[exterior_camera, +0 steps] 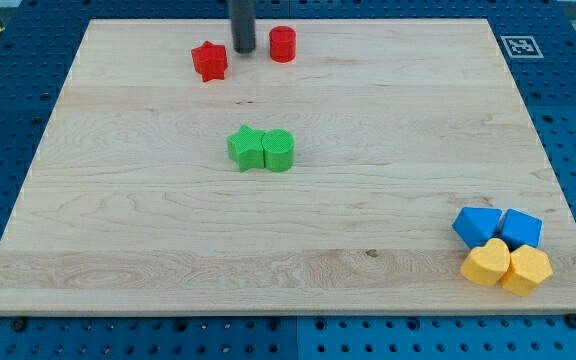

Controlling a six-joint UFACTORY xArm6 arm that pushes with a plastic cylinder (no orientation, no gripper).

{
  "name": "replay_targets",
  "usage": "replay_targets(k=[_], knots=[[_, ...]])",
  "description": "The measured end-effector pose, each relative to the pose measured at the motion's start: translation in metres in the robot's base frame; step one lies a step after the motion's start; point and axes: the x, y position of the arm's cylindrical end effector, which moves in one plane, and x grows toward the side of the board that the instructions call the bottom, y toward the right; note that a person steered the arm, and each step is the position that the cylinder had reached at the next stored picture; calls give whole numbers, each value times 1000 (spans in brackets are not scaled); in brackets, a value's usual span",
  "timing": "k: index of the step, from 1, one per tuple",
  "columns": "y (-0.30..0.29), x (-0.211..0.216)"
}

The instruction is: Move the red star towards the green star

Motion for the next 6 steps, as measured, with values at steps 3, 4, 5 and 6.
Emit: replay_targets(k=[3,4,5,6], knots=[[-23,67],[-14,56],[-8,30],[16,35]])
